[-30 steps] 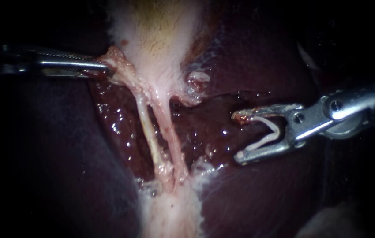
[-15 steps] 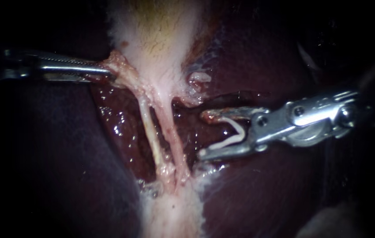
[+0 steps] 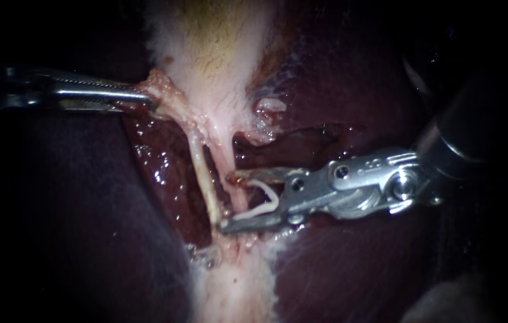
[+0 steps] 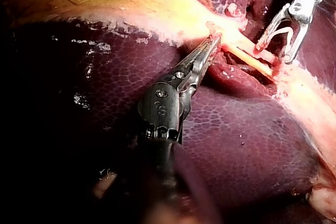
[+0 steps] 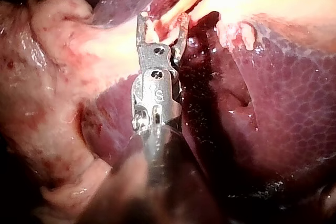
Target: Clipping first clip left tube
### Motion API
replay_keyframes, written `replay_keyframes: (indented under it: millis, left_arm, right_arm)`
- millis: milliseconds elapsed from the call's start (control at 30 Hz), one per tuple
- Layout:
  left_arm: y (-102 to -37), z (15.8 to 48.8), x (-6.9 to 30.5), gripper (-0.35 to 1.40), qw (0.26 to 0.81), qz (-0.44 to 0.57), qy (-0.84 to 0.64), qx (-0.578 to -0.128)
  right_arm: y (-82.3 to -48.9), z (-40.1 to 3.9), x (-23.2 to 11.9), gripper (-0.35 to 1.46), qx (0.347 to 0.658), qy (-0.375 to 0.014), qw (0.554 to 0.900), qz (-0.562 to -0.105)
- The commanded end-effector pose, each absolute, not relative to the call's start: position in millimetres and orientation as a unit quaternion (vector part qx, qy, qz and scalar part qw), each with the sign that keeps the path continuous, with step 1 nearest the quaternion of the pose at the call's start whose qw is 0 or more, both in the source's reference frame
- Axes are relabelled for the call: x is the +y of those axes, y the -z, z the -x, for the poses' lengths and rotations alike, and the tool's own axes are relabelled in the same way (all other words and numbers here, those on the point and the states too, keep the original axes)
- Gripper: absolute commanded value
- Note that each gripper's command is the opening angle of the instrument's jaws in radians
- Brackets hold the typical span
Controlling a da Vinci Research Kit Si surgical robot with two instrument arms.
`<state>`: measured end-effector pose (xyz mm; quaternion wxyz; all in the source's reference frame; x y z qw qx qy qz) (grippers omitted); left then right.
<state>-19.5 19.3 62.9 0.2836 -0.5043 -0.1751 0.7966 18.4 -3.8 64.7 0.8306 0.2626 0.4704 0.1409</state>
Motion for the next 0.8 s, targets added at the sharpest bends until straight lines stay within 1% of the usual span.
replay_keyframes:
  millis: [33,100,367,567,667,800]
  left_arm:
    - [-62.9,19.6,19.3,-0.35,0.284,0.504,-0.797,-0.175]
    - [-62.8,19.6,19.2,-0.35,0.284,0.504,-0.797,-0.175]
    - [-62.4,19.7,19.0,-0.35,0.284,0.504,-0.796,-0.177]
    - [-62.3,19.8,19.0,-0.35,0.283,0.505,-0.796,-0.178]
    - [-62.3,19.8,19.0,-0.35,0.283,0.505,-0.796,-0.177]
    - [-62.2,19.8,18.9,-0.35,0.283,0.505,-0.796,-0.177]
  right_arm:
    - [-65.0,-18.5,-3.9,0.5,0.47,-0.142,0.831,-0.263]
    - [-65.8,-18.7,-4.2,0.5,0.466,-0.146,0.832,-0.264]
    - [-68.7,-19.1,-4.6,0.5,0.445,-0.139,0.846,-0.257]
    - [-70.0,-19.1,-4.5,0.5,0.441,-0.137,0.849,-0.258]
    - [-70.3,-19.5,-4.1,0.5,0.453,-0.132,0.839,-0.272]
    - [-70.4,-20.6,-4.0,0.5,0.484,-0.114,0.811,-0.309]
